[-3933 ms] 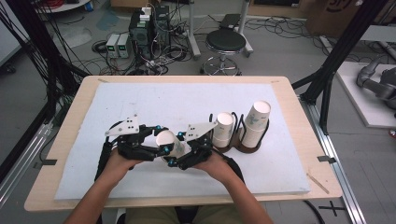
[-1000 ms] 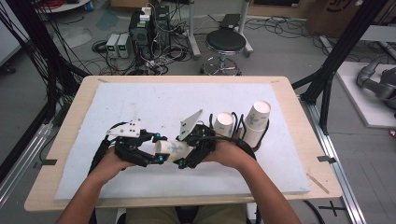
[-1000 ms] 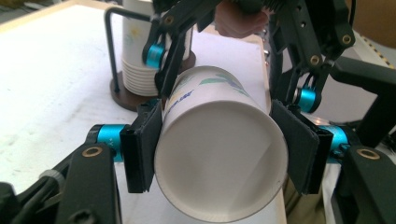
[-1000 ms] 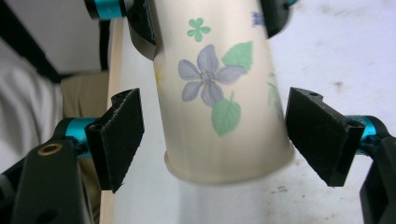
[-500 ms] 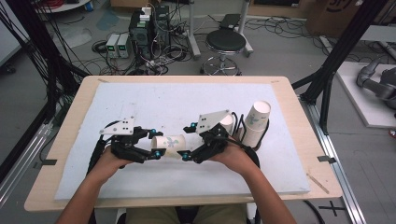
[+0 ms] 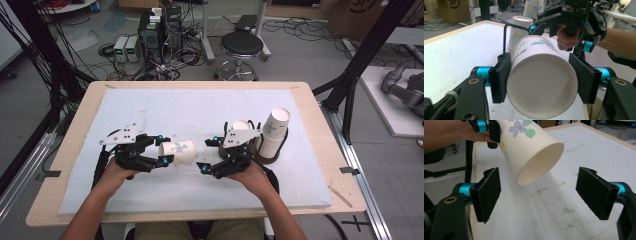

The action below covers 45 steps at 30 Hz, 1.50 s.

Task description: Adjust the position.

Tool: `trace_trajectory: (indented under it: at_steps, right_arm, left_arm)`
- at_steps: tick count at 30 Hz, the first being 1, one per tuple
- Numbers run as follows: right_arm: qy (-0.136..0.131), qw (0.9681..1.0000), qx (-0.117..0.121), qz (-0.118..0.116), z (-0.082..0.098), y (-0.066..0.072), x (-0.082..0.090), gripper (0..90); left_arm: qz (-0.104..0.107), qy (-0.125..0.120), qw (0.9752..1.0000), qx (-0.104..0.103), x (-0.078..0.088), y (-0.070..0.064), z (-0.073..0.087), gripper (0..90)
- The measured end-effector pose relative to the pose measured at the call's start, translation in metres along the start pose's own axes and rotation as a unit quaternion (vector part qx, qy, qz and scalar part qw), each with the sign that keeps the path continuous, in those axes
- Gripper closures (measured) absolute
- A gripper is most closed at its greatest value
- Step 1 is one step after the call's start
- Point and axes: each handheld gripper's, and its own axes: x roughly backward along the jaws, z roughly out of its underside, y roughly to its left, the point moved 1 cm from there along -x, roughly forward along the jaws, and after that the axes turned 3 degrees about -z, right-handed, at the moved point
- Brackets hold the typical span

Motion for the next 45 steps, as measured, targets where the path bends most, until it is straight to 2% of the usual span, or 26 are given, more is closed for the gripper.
trace_trajectory:
  at_steps: [2,8,19,26,29,31,36,43,45]
  right_arm:
    - [-0.004,1.0000,-0.004,0.000,0.004,0.000,-0.001,20.8]
    - [-0.015,0.9996,-0.018,-0.017,0.014,-0.001,-0.006,20.8]
    - [-0.018,0.9987,-0.010,-0.046,0.016,-0.001,-0.016,20.9]
    - [-0.027,0.9961,0.000,-0.084,0.014,0.000,-0.021,20.9]
    - [-0.025,0.9953,0.004,-0.093,0.013,0.001,-0.023,21.6]
    - [-0.024,0.9945,0.012,-0.101,0.013,0.002,-0.023,25.2]
    - [-0.030,0.9943,0.019,-0.101,0.013,0.002,-0.022,27.7]
    - [-0.035,0.9933,0.006,-0.110,0.013,0.002,-0.019,32.0]
    - [-0.036,0.9932,0.011,-0.110,0.013,0.001,-0.018,33.3]
  left_arm:
    - [0.004,-0.003,1.0000,-0.002,-0.001,-0.001,0.000,36.8]
    - [0.028,-0.008,0.9995,-0.009,-0.004,-0.005,0.000,36.8]
    - [0.056,-0.010,0.9983,-0.015,-0.010,-0.009,0.000,36.8]
    - [0.076,-0.014,0.9968,-0.018,-0.011,-0.012,0.000,36.9]
    - [0.082,-0.012,0.9964,-0.019,-0.012,-0.013,0.000,36.9]
    - [0.084,-0.012,0.9962,-0.020,-0.012,-0.013,0.000,37.0]
    - [0.087,-0.016,0.9959,-0.022,-0.011,-0.012,0.000,37.0]
    - [0.090,-0.016,0.9956,-0.016,-0.011,-0.012,0.000,36.9]
    - [0.090,-0.015,0.9958,-0.015,-0.011,-0.012,0.000,36.9]
